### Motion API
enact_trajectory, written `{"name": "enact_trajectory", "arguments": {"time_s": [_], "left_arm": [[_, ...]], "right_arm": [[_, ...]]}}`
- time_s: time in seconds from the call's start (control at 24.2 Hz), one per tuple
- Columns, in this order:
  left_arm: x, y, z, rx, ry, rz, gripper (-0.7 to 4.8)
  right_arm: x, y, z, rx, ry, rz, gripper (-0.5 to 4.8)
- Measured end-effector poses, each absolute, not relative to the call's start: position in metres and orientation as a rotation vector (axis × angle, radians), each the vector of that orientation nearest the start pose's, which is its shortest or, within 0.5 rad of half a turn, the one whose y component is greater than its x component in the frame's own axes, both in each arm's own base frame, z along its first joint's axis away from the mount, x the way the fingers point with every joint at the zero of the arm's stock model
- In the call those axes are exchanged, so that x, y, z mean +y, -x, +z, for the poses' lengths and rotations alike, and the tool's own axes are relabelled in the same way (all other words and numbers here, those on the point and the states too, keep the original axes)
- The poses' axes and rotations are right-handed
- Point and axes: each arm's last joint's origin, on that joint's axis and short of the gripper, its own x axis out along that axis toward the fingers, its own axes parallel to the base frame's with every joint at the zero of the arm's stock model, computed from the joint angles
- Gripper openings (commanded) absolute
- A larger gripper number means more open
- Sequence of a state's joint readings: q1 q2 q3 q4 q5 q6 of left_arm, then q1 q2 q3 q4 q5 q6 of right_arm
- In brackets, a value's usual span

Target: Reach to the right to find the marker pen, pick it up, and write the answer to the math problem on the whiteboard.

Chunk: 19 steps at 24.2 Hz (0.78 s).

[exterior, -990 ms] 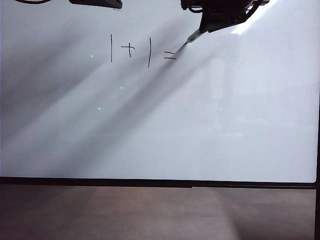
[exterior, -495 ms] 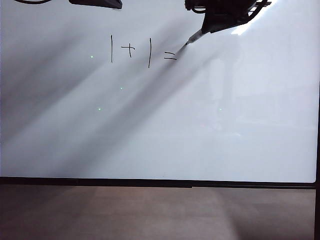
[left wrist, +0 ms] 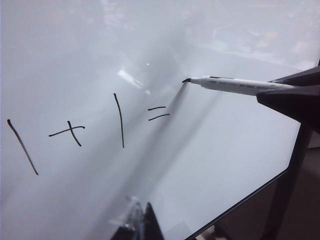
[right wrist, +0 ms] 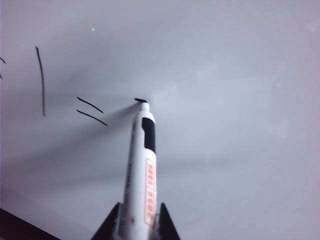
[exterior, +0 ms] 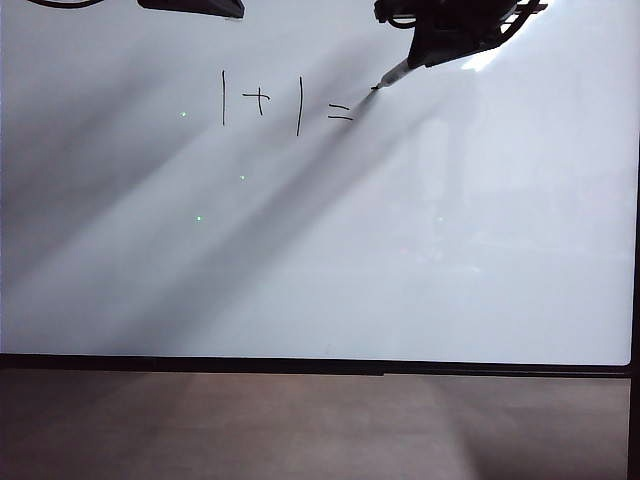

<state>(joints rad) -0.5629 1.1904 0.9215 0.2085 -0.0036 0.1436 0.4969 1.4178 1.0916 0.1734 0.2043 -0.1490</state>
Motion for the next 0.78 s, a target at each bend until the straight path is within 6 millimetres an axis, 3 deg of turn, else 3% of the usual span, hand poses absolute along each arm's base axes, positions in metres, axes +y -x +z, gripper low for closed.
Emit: {"name": "enact_trajectory", "arguments": {"time_s": [0.78], "left_arm": [[-0.1446,-0.2287,0.3345,0.029,-0.160,-0.565,-0.05]], "right_arm": [[0.1428,-0.2840,0.3325,0.144,0.227,0.234,-0.06]]}}
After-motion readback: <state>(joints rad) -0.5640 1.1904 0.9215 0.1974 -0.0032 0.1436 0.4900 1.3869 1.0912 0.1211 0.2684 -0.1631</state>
